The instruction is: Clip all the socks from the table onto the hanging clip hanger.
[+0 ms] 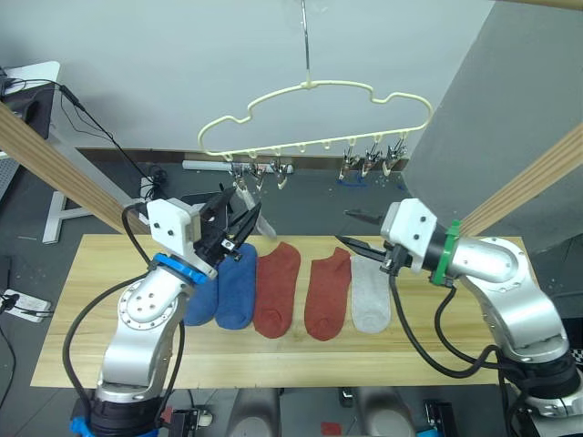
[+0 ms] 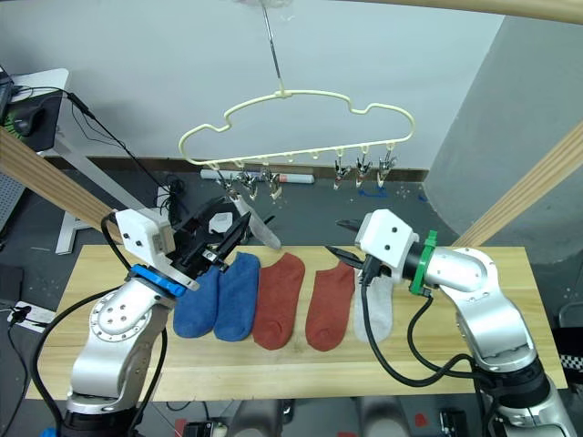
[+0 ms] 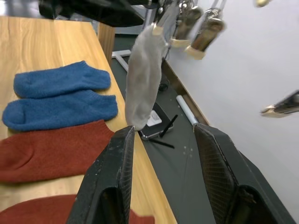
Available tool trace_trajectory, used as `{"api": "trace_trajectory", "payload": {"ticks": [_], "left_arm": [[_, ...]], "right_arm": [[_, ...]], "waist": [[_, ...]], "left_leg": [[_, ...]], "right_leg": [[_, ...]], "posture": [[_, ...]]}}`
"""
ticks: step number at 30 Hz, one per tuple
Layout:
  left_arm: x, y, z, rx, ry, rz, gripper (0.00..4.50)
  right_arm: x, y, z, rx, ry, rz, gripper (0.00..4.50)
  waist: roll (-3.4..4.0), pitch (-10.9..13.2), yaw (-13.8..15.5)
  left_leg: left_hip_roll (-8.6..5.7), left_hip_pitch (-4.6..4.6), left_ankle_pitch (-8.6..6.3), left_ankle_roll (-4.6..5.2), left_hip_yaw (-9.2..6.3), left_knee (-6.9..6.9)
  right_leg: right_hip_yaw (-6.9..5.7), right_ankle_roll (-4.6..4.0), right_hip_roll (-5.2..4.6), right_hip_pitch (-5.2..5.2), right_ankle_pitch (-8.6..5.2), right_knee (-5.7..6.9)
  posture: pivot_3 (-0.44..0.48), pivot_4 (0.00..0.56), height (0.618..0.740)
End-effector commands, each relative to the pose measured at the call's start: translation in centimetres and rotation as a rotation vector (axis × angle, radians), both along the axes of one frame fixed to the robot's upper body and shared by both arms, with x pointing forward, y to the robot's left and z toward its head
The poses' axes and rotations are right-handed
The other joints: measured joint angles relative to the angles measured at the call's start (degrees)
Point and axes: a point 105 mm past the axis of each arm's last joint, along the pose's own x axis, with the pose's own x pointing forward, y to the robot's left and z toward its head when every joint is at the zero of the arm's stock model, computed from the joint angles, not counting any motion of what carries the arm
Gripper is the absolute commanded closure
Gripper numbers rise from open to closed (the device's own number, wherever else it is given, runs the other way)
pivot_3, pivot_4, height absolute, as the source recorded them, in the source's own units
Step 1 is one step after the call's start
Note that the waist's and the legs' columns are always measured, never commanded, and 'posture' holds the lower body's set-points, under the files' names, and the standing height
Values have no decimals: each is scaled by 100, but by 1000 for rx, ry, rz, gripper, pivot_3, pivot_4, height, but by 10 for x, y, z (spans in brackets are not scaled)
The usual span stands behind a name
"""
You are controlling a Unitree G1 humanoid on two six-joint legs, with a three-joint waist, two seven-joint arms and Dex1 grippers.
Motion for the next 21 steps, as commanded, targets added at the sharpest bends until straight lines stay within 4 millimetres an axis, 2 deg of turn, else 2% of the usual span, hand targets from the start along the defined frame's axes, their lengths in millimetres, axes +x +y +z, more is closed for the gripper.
{"api": "trace_trajectory", "payload": {"ticks": [1,7,13,21], "left_arm": [[-1,-3,10,-3,-121,54,2094],[7,-12,3,-35,-134,69,2094],[15,-15,-2,-42,-123,64,2094],[24,-11,11,-82,-174,116,2094]], "right_arm": [[-13,-8,16,32,-6,-7,2444],[-18,-26,26,39,13,-70,2444],[-18,-32,29,43,26,-85,2444],[-18,-35,34,49,25,-80,2444]], "waist": [[0,0,0],[0,0,-4],[-1,0,-11],[-1,0,-13]], "left_leg": [[0,0,0,1,0,0],[-2,-1,1,3,2,0],[-1,1,2,5,0,0],[-2,1,4,3,0,2]], "right_leg": [[0,0,0,0,0,0],[0,0,0,2,0,-2],[-4,0,1,3,0,2],[-6,0,1,6,0,-1]], "posture": [[-1,350,720],[-24,345,720],[-28,341,720],[-33,340,720]]}}
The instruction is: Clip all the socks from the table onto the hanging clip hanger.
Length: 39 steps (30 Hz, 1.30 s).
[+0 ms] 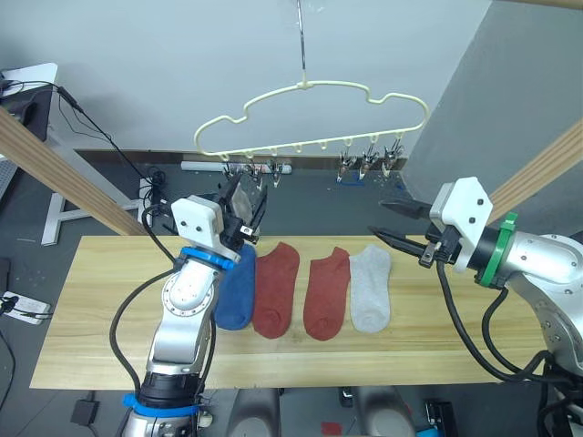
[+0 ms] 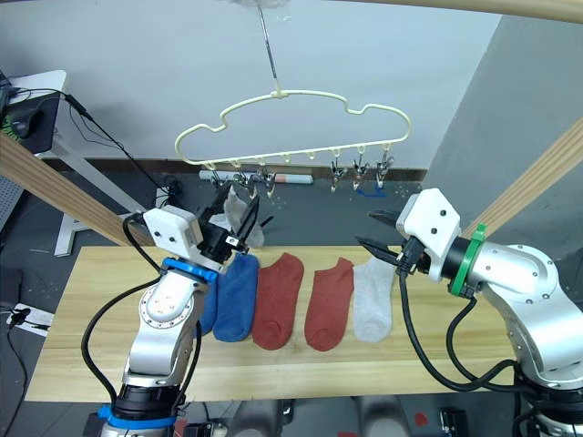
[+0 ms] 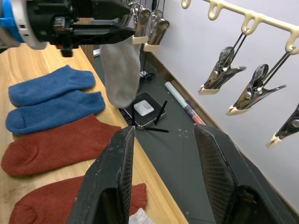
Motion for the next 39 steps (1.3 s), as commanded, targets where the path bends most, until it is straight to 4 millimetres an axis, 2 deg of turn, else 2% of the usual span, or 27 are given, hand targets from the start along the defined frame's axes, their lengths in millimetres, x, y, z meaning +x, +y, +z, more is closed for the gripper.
{"api": "trace_trajectory", "payload": {"ticks": [1,11,23,26,30,33,35,38,39], "left_arm": [[-2,3,16,-13,-74,30,2094],[9,-1,25,-53,-86,52,2094],[13,-7,26,-68,-61,32,2094],[13,-8,25,-69,-54,23,2703],[15,-6,25,-69,-52,26,3814],[16,-3,24,-63,-56,31,4330],[16,0,24,-56,-59,32,4491],[16,3,25,-35,-60,12,4500],[15,3,26,-30,-58,-6,4500]], "right_arm": [[-5,-2,13,7,-54,8,2444],[-5,-7,17,8,-51,13,2444],[-4,-9,19,10,-52,7,2444],[-5,-9,18,11,-51,5,2417],[-5,-8,18,13,-49,4,2417],[-6,-8,16,12,-45,4,2417],[-7,-8,12,13,-26,0,2417],[-8,-9,-12,-11,18,-51,1864],[-7,-12,-23,-27,32,-91,1465]], "waist": [[0,0,0],[-1,0,-1],[-1,0,-3],[-1,0,-3],[-1,0,-3],[-1,-1,-3],[-1,-1,-4],[-3,-2,-1],[-3,-2,-1]], "left_leg": [[0,0,0,0,-1,0],[0,0,3,-4,0,2],[0,0,4,-6,0,4],[0,0,5,-8,1,4],[0,0,5,-8,0,4],[0,1,6,-8,0,5],[0,1,6,-8,0,5],[0,1,7,-10,-1,4],[1,1,7,-11,-4,3]], "right_leg": [[-1,0,0,0,0,0],[-3,0,0,2,0,0],[-3,0,0,3,0,1],[-3,0,0,3,0,1],[-3,0,0,3,0,1],[-3,0,0,3,0,2],[-3,0,0,3,0,3],[-3,0,0,4,0,2],[-6,0,0,6,0,1]], "posture": [[-33,338,720],[-39,340,720],[-48,340,720],[-47,340,720],[-48,339,720],[-46,337,720],[-46,337,720],[-40,332,720],[-39,332,720]]}}
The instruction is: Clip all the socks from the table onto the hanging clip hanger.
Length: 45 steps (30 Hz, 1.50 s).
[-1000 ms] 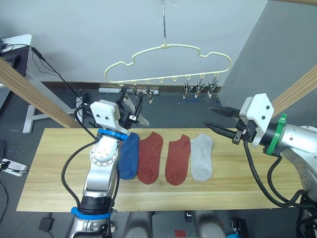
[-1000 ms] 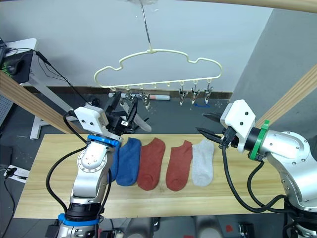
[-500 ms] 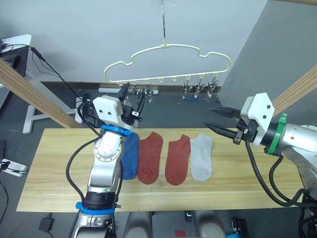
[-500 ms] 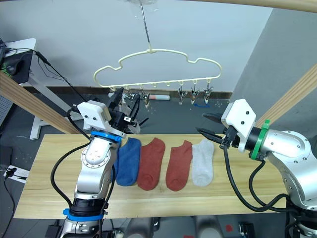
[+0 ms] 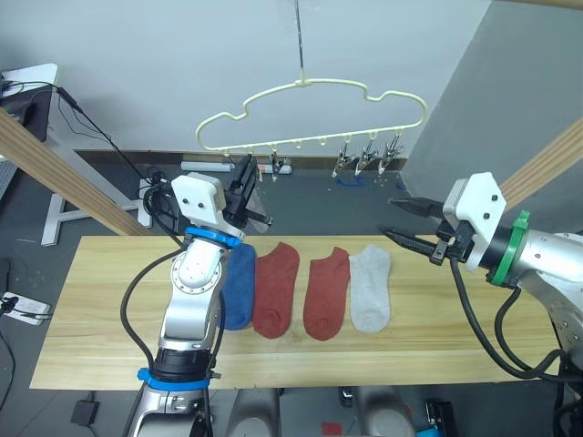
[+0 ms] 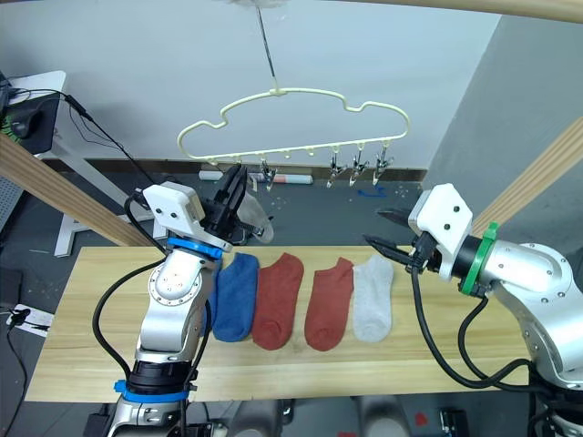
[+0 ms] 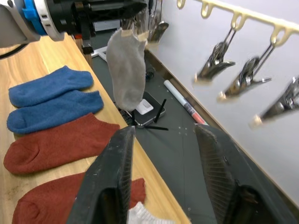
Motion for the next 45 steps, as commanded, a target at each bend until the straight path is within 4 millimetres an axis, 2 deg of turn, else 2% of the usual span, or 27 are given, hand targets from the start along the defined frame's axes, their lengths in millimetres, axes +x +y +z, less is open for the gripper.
{"api": "trace_trajectory", "payload": {"ticks": [1,4,9,11,19,24,27,33,38,45], "left_arm": [[-3,6,4,9,-8,-43,4500],[-5,7,6,15,6,-96,4500],[-4,6,6,9,57,-179,4500],[-4,6,6,11,72,-199,4500],[-1,6,8,20,90,-210,4500],[2,6,8,27,110,-227,4500],[1,7,7,30,125,-236,4500],[1,10,4,23,175,-262,4500],[-1,3,-1,11,247,-349,4500],[1,3,11,-5,312,-439,4500]], "right_arm": [[-2,-2,-26,-42,5,-83,1136],[2,-8,-59,-67,54,-178,66],[15,-10,-109,-62,115,-313,25],[24,-9,-123,-26,147,-359,25],[44,-10,-159,29,241,-457,25],[46,-6,-178,20,298,-453,25],[47,-6,-183,22,313,-469,560],[45,-16,-191,-5,333,-525,2695],[43,-21,-181,-18,285,-509,4489],[43,4,-126,-47,115,-325,4489]], "waist": [[0,0,1],[0,0,1],[0,0,-11],[0,0,-14],[0,-1,-3],[0,-1,-2],[0,-1,-2],[1,-1,-3],[2,-2,-3],[2,-1,-23]], "left_leg": [[0,0,1,-1,0,0],[0,1,5,-9,4,3],[0,10,11,-16,5,4],[1,12,16,-22,3,3],[0,13,19,-26,1,4],[-1,13,19,-26,2,3],[0,14,19,-26,2,3],[-1,20,21,-25,3,4],[-1,23,23,-25,2,4],[-1,25,26,-27,2,4]], "right_leg": [[0,0,0,0,0,0],[2,0,-1,0,0,2],[2,0,1,1,1,10],[2,-1,2,0,2,15],[1,-2,3,-1,2,26],[2,-2,3,-2,2,26],[2,-2,3,-2,2,31],[5,-2,3,-2,2,47],[5,-2,3,-2,2,56],[4,-1,8,-6,1,69]], "posture": [[-39,332,720],[-33,330,720],[-29,332,720],[-23,331,720],[-9,328,720],[-3,333,720],[4,335,720],[7,338,720],[5,341,720],[5,341,720]]}}
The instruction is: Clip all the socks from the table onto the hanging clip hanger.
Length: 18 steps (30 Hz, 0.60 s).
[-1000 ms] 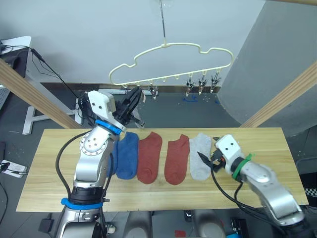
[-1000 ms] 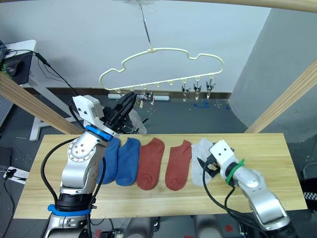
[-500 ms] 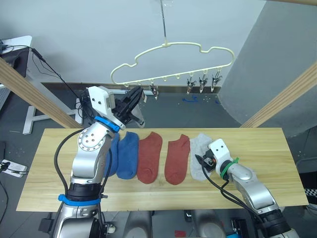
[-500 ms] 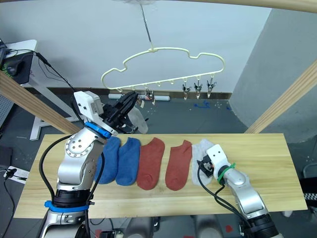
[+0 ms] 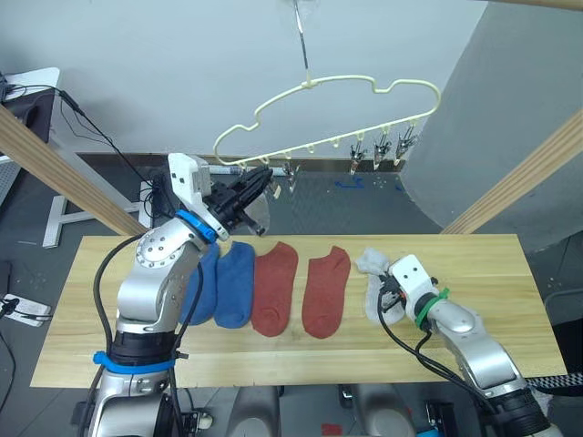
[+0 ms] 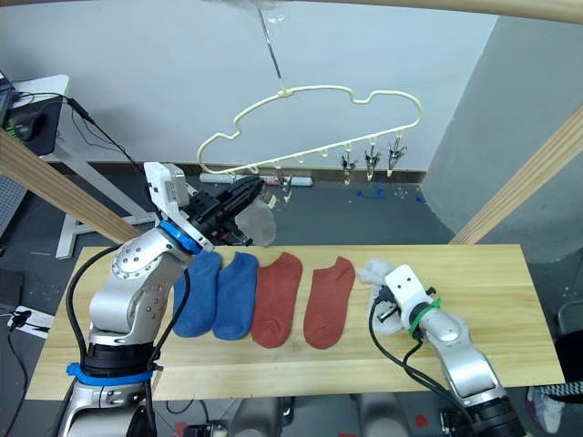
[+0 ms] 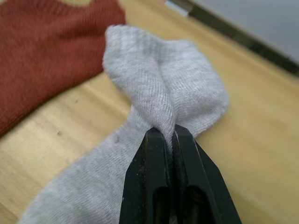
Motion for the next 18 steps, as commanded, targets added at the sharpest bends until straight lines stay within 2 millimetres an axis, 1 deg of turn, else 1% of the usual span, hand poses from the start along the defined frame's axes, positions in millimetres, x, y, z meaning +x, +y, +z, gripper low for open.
{"api": "trace_trajectory", "payload": {"ticks": [1,4,7,9,11,14,18], "left_arm": [[1,6,11,-13,15,-13,4500],[0,3,16,-39,51,-42,4500],[-1,1,18,-55,75,-55,4500],[-1,1,19,-64,84,-52,4500],[0,1,19,-75,92,-46,4500],[-3,-4,18,-79,99,-56,4500],[-5,-4,16,-82,110,-55,4500]], "right_arm": [[-1,22,40,20,-109,121,4489],[1,40,63,13,-168,214,4489],[0,60,76,6,-209,296,4489],[0,76,83,14,-233,343,4489],[0,86,86,28,-243,363,4489],[1,108,92,77,-265,400,4489],[7,121,102,130,-295,397,4489]], "waist": [[0,0,-2],[0,0,7],[0,0,12],[0,0,13],[0,0,13],[0,0,12],[0,0,12]], "left_leg": [[0,2,0,-1,0,0],[0,-1,5,-8,-6,0],[-1,-6,6,-8,-14,0],[0,-9,6,-9,-16,0],[0,-11,6,-10,-17,0],[0,-13,7,-10,-19,0],[0,-13,8,-12,-20,0]], "right_leg": [[0,0,1,-1,0,3],[-2,0,2,-3,0,7],[-4,0,2,-4,0,3],[-5,-1,2,-5,0,0],[-6,-1,2,-5,0,-4],[-7,-1,1,-6,0,-8],[-8,-1,0,-7,0,-7]], "posture": [[5,341,720],[6,342,720],[6,342,720],[5,342,720],[4,341,720],[4,341,720],[4,341,720]]}}
